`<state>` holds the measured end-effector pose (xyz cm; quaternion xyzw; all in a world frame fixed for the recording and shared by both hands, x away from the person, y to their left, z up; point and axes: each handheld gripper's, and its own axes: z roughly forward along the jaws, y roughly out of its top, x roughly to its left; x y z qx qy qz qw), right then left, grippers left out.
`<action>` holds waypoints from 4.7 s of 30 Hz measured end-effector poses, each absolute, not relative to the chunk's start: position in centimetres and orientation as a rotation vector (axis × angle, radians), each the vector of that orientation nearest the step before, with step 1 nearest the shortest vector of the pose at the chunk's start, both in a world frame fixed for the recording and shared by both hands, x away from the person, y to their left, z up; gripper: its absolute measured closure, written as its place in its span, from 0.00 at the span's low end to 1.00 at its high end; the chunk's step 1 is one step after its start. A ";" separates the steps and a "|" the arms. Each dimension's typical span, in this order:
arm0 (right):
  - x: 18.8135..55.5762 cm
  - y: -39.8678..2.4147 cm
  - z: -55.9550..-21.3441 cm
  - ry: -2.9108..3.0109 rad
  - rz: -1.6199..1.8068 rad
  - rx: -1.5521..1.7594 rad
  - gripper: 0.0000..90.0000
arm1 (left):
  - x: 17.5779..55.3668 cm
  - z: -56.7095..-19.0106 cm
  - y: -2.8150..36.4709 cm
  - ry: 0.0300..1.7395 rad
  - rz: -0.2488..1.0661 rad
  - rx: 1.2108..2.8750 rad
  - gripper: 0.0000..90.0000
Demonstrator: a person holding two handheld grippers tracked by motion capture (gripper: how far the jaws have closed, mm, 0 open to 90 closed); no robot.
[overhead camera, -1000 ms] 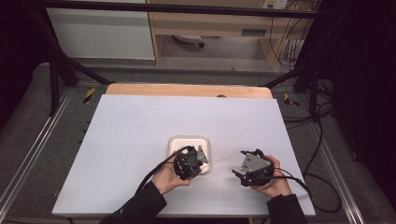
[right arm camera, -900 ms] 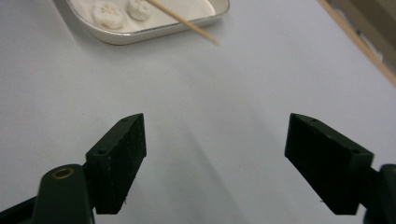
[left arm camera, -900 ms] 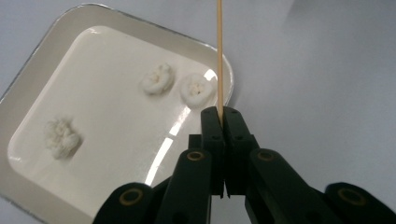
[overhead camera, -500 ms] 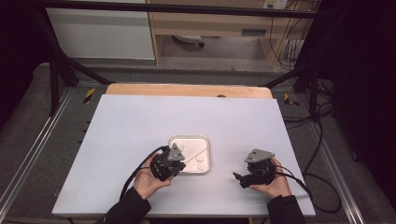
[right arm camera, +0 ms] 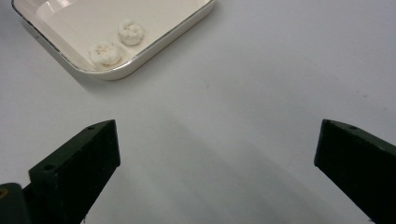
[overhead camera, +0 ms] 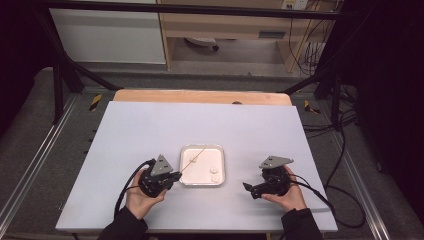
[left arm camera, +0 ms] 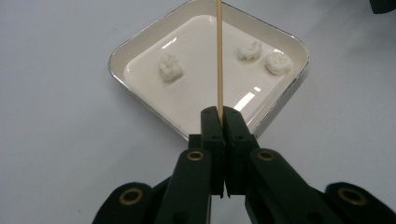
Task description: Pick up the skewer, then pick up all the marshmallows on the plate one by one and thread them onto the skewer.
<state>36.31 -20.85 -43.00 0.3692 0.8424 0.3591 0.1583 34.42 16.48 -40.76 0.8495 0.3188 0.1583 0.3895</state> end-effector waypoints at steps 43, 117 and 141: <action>43.4 -7.7 -41.1 2.421 1.183 1.092 0.03 | 33.6 -42.3 22.0 0.908 0.427 2.007 0.99; 43.7 -5.6 -41.0 2.564 1.200 0.920 0.81 | 33.3 -42.6 21.1 0.883 0.432 2.015 0.99; 40.9 -11.8 -38.3 2.436 1.547 0.986 0.83 | 32.9 -42.8 19.7 0.833 0.424 2.031 0.99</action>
